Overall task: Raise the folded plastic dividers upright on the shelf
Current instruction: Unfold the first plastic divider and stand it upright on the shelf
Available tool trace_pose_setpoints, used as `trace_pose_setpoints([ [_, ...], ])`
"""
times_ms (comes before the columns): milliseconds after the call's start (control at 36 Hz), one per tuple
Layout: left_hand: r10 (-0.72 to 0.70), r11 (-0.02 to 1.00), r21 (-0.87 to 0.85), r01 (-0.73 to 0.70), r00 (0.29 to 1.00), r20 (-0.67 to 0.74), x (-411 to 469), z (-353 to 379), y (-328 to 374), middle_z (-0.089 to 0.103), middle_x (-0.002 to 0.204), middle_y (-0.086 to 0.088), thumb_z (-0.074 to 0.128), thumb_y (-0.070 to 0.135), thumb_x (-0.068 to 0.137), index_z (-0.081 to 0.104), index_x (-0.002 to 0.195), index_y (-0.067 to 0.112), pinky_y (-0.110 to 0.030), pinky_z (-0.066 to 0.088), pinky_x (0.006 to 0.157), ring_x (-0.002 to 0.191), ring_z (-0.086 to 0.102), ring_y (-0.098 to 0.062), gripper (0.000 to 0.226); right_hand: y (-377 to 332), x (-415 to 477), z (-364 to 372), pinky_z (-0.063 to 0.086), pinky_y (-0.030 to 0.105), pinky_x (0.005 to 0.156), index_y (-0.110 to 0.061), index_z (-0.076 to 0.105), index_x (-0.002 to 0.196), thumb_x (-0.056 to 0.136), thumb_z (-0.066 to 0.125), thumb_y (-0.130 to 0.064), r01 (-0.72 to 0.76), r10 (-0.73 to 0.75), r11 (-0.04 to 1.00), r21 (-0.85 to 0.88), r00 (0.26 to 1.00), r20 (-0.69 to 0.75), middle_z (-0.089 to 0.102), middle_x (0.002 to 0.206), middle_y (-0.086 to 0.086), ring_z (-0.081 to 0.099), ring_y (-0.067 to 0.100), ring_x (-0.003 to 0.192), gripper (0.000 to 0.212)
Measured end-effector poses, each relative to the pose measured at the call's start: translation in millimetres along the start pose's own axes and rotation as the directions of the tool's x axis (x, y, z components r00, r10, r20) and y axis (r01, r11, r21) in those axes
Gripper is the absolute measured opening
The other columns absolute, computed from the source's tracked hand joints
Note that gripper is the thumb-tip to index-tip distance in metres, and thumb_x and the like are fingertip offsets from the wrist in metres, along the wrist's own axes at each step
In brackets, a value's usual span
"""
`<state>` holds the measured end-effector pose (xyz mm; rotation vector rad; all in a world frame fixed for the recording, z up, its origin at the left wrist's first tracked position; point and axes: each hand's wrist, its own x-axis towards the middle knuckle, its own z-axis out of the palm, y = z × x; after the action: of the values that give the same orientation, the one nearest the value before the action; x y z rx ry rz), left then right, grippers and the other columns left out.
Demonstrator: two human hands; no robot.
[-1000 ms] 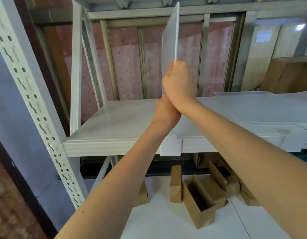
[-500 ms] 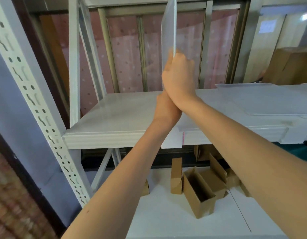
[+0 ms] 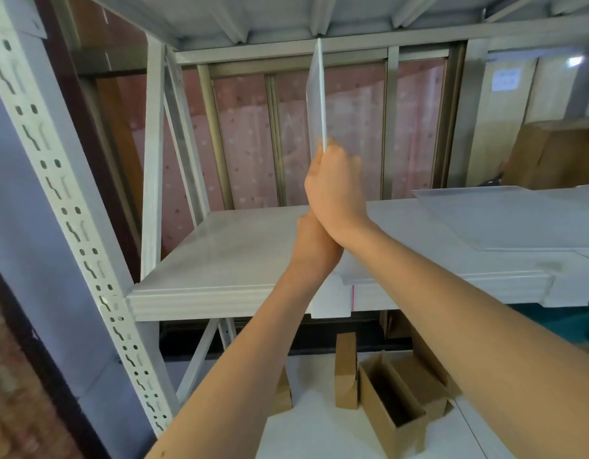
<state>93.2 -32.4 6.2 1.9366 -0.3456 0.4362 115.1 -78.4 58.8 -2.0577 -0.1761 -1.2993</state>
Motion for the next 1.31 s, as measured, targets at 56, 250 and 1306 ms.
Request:
trace_pose_setpoints([
  [56,0.016,1.0,0.017,-0.016,1.0,0.003,1.3,-1.0,-0.2,0.046,0.076,-0.012,0.043,-0.001,0.092,0.038,0.066,0.016,-0.035,0.035,0.065,0.07,0.039,-0.02,0.032,0.6,0.9,1.8,0.02,0.026,0.043,-0.006,0.051,0.087,0.097,0.038,-0.006,0.009,-0.009,1.0,0.007,1.0,-0.003,0.038,0.056,-0.001,0.044,0.025,0.055,0.017],
  [250,0.035,0.999,-0.016,-0.035,0.999,-0.013,-9.0,-3.6,2.0,0.047,0.08,0.008,0.051,-0.005,0.09,0.055,0.118,0.003,-0.037,0.051,0.087,0.087,0.049,-0.017,0.03,-0.4,-0.9,0.4,0.032,0.033,0.052,-0.001,0.055,0.091,0.1,0.036,-0.009,0.009,-0.009,0.999,0.046,1.0,-0.004,0.041,0.056,0.0,0.049,0.028,0.057,0.022],
  [1306,0.066,0.925,0.348,-0.155,0.965,0.254,-39.2,-35.7,-56.6,0.063,0.076,0.001,0.061,0.029,0.089,0.06,0.083,0.015,-0.023,0.04,0.063,0.072,0.057,-0.016,0.016,35.1,-104.0,-26.9,0.029,0.025,0.051,-0.013,0.066,0.091,0.1,0.039,-0.035,0.127,0.101,0.847,-0.517,0.915,0.39,0.054,0.071,0.0,0.049,0.016,0.06,0.035],
])
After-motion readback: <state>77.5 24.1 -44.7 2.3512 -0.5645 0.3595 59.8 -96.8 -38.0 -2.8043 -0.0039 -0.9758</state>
